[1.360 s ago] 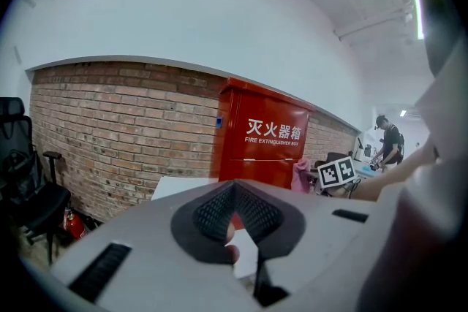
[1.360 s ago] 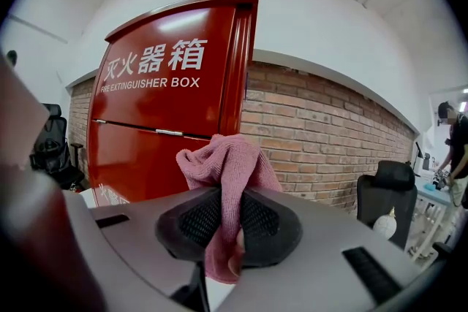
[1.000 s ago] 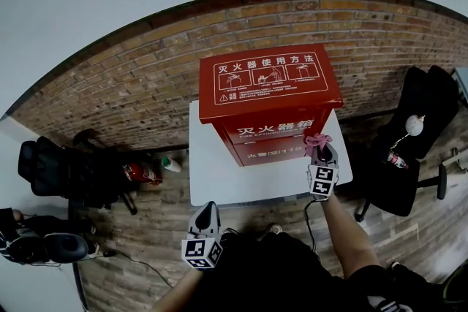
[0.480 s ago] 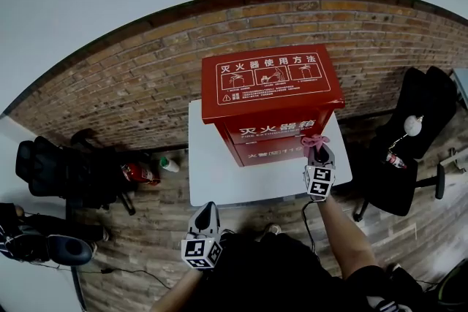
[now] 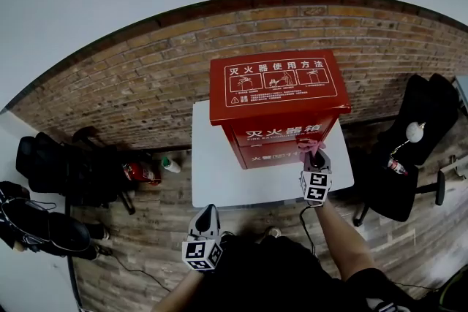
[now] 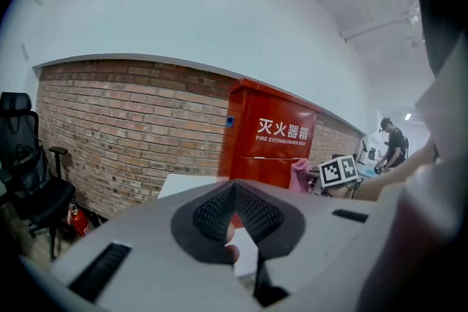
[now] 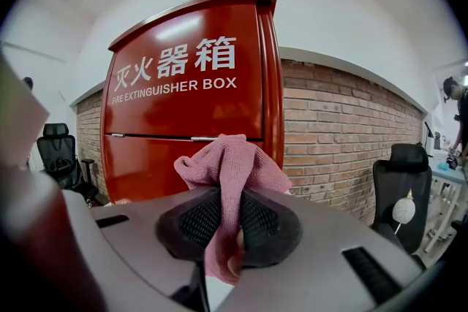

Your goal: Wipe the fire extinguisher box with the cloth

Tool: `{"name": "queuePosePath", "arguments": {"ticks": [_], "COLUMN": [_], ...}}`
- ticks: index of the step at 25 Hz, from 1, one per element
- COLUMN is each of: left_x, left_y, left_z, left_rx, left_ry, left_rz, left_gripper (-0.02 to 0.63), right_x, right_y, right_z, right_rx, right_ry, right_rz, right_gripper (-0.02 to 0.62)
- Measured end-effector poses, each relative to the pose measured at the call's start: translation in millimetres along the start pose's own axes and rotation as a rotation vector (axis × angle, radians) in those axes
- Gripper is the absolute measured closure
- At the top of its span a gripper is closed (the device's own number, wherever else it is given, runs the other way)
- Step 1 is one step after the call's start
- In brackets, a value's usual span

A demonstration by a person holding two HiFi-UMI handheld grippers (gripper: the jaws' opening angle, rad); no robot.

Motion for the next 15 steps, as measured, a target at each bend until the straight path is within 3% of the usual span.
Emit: {"name": "queuePosePath", "arguments": {"ticks": [15], "left_x": [5.6], "left_y": [1.2], "left_z": [1.1], "left_rx": [-0.001], "left_ry": [-0.003], "left_rz": [0.003], "left_gripper": [0.589], "right_x": [36.1], "right_y": [-5.9], "right_z": [-3.6], "right_rx": [-0.002], "right_ry": [-0.091], "right_rz": [0.036], "right_gripper": [0.531]}}
Point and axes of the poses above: the fingertips, and each gripper's own axes: z backward along the fingers, x to its left, y out of its underside, the point moved 9 cm from there along z, backward along the fingers, and after that the axes turned 3 degrees about -x, right-handed, at the moved point
